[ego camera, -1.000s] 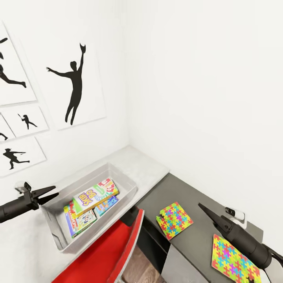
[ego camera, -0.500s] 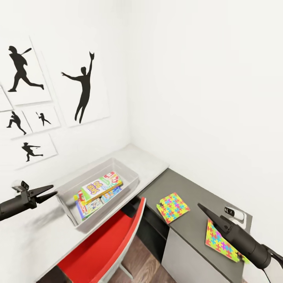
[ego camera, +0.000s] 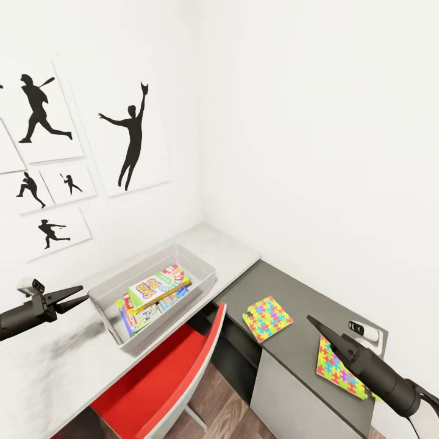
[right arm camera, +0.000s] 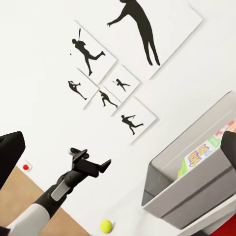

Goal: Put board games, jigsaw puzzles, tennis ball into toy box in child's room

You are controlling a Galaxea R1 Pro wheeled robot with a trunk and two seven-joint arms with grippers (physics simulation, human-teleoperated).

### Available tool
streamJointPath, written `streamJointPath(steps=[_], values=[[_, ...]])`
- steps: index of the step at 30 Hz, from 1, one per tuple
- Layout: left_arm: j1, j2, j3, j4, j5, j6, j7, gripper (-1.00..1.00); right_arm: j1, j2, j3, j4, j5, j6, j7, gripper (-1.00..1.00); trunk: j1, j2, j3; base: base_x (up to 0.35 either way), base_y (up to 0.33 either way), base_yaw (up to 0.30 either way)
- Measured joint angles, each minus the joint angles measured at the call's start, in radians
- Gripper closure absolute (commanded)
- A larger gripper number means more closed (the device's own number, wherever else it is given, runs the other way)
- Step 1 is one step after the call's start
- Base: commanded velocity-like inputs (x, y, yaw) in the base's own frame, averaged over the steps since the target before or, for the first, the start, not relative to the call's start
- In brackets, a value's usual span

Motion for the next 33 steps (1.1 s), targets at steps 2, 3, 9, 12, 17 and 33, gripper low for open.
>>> streamJointPath(steps=[2, 3, 9, 12, 17, 33], values=[[0.0, 0.0, 0.0, 0.0, 0.0, 0.0, 0.0, -1.0, 0.0, 0.0, 0.0, 0.0, 0.0, -0.002, -0.001, -1.0, 0.0, 0.0, 0.0, 0.0, 0.0, 0.0], [0.0, 0.0, 0.0, 0.0, 0.0, 0.0, 0.0, -1.0, 0.0, 0.0, 0.001, 0.0, 0.0, -0.003, -0.001, -1.0, 0.0, 0.0, 0.0, 0.0, 0.0, 0.0], [0.0, 0.0, 0.001, 0.0, 0.0, 0.0, 0.0, -1.0, 0.0, -0.001, -0.001, 0.0, 0.0, -0.004, -0.002, -1.0, 0.0, 0.0, 0.0, 0.0, 0.0, 0.0], [0.0, 0.0, 0.001, 0.0, 0.0, 0.0, 0.0, -1.0, 0.0, 0.0, -0.001, 0.0, 0.0, -0.005, -0.001, -1.0, 0.0, 0.0, 0.0, 0.0, 0.0, 0.0], [0.001, 0.001, 0.001, 0.0, 0.0, 0.0, 0.0, -1.0, 0.0, 0.0, -0.001, 0.0, 0.0, -0.005, -0.002, -1.0, 0.0, 0.0, 0.0, 0.0, 0.0, -0.002], [0.0, 0.001, 0.0, -0.001, 0.0, 0.0, -0.002, -1.0, 0.0, -0.002, -0.002, 0.0, 0.0, -0.003, -0.004, -1.0, 0.0, 0.0, 0.015, 0.0, 0.0, -0.174]])
